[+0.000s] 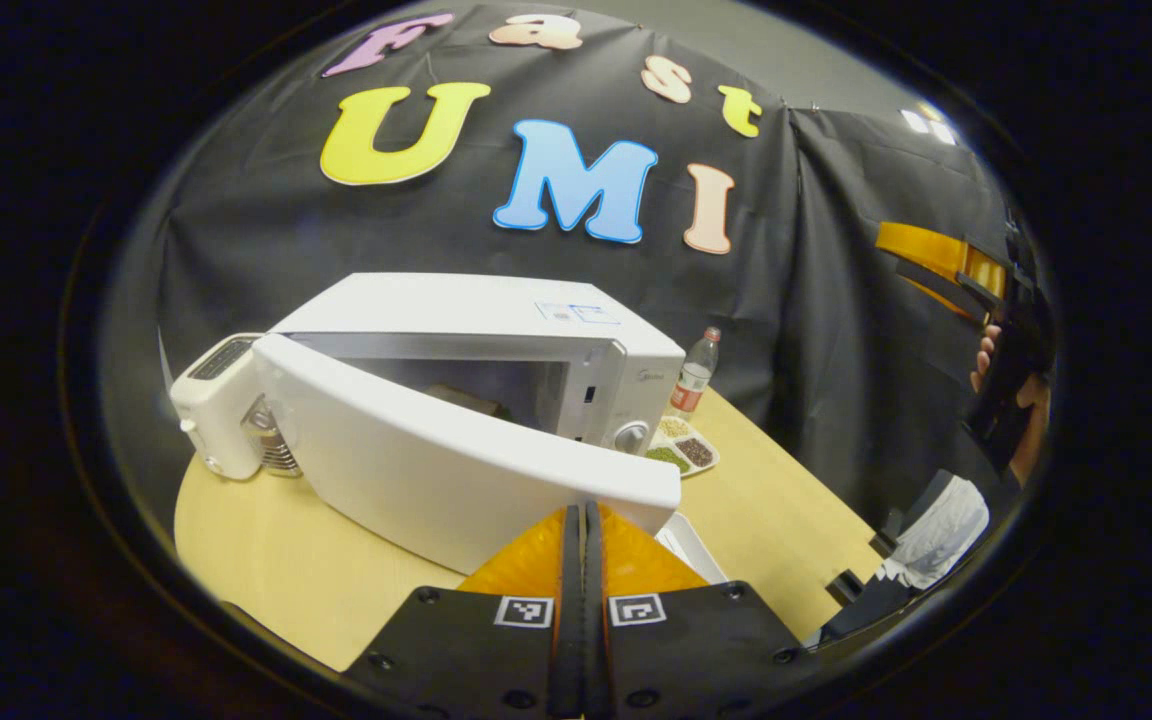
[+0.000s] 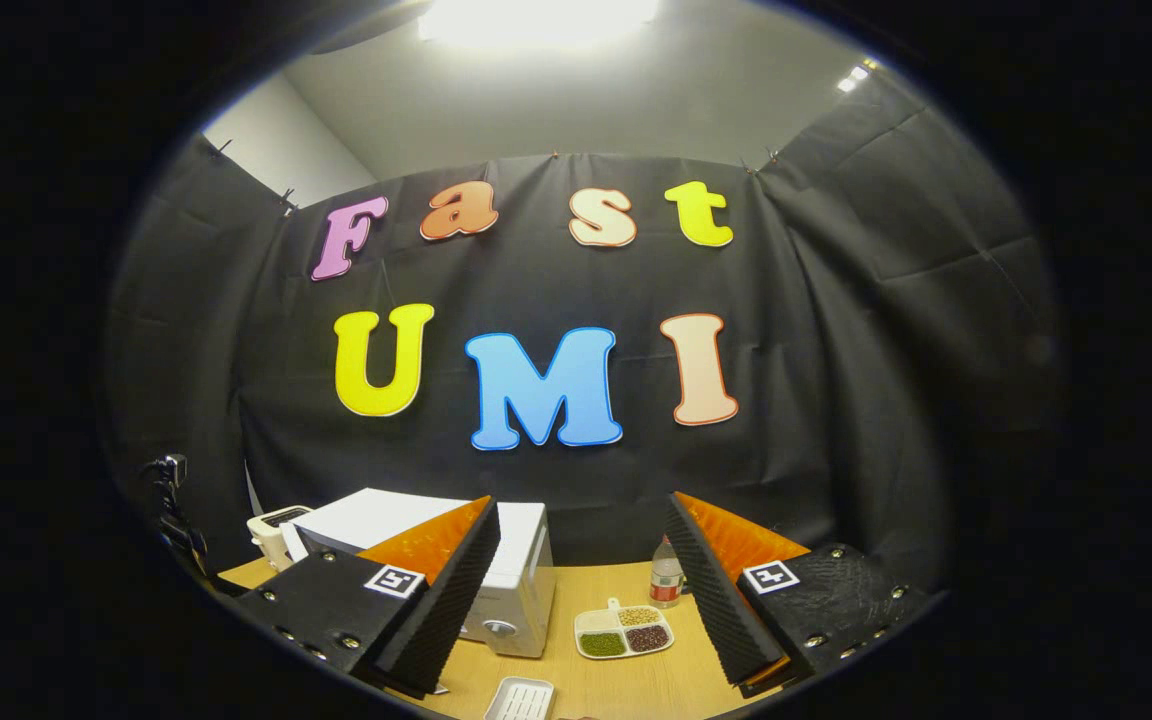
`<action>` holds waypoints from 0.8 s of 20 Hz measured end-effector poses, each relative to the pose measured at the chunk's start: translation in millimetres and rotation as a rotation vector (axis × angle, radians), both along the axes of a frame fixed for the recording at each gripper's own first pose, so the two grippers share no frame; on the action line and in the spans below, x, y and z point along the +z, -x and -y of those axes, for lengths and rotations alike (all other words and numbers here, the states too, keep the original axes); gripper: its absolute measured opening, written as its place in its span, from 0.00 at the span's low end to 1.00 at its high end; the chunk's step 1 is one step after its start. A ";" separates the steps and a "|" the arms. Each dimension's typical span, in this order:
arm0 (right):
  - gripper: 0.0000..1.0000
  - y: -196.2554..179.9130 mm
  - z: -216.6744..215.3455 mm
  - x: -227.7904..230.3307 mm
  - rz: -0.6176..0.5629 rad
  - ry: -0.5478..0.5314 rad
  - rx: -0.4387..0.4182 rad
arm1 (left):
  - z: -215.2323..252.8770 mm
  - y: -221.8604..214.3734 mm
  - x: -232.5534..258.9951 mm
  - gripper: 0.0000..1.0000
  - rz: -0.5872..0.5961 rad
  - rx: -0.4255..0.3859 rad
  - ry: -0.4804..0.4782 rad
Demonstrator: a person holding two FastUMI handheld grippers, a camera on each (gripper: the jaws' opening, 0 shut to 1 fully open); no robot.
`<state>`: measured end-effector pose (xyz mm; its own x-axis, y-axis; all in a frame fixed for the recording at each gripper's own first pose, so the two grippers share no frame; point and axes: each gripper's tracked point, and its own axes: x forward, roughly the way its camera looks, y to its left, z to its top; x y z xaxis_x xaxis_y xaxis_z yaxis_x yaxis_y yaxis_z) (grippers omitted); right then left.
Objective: Open the microwave oven with the left hand, put the food in, and close the microwave oven.
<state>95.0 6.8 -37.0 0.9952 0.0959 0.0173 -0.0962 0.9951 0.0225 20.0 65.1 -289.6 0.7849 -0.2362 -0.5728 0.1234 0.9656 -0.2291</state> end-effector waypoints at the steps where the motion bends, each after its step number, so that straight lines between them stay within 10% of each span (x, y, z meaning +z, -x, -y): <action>1: 1.00 -0.2 3.3 -0.8 -0.003 -0.004 -0.004 | 1.6 -4.7 -1.3 0.06 0.000 0.005 0.004; 16: 1.00 -18.2 25.7 -9.6 -0.024 0.019 -0.029 | 25.9 -75.1 -12.3 0.06 0.024 -0.005 -0.003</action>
<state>113.2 -18.9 -46.6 0.9977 0.0670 -0.0085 -0.0669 0.9977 0.0053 95.0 39.2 -301.9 0.7975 -0.2386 -0.5541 0.1337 0.9655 -0.2233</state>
